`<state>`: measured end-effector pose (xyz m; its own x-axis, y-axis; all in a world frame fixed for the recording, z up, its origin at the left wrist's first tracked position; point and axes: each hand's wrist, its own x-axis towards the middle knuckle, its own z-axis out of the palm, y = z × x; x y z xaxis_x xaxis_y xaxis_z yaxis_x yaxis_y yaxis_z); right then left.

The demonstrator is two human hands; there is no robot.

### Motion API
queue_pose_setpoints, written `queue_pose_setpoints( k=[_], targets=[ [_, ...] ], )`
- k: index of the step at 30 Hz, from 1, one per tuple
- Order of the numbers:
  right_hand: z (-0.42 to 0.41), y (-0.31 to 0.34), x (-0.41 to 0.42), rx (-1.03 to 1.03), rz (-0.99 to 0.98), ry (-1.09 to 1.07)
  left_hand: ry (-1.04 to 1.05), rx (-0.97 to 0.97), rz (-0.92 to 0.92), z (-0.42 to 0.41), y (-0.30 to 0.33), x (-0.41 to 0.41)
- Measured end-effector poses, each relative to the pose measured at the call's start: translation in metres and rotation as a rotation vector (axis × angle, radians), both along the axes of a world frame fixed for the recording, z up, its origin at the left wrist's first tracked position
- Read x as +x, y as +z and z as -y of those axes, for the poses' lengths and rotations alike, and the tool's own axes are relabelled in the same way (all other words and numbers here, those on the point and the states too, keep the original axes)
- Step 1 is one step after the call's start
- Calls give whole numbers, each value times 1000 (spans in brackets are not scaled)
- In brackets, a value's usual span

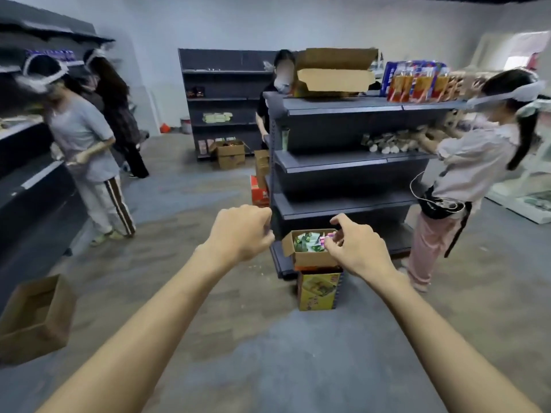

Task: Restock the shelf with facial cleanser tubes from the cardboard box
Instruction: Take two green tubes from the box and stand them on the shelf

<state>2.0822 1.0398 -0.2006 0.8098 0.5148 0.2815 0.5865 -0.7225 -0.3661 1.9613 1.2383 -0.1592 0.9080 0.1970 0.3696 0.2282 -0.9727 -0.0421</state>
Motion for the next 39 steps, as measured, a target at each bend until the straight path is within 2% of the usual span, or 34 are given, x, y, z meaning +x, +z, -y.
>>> queue_pose_setpoints(
  k=[5,9,12,22,32,36,39],
  targets=[
    [-55,-29,102,-53,-8,-13,-31,-36,-7,-60,-42,112],
    [-91,-62,178,-46,-40,-64,-79,-141,-43,-105,-91,200],
    [-110,-85,228,-56,-80,-128,-131,-216,-130,-131,-126,265],
    [-162,-149,392,-53,-270,-244,-243,-249,-336,-193,-200,463],
    [-220,-240,582,-198,-506,-133,0,-477,-521,-213,-294,615],
    [-239,-262,633,-273,-575,-27,112,-541,-484,-218,-311,649],
    [-252,-279,663,-305,-622,-3,154,-551,-528,-228,-323,669]
  ],
)
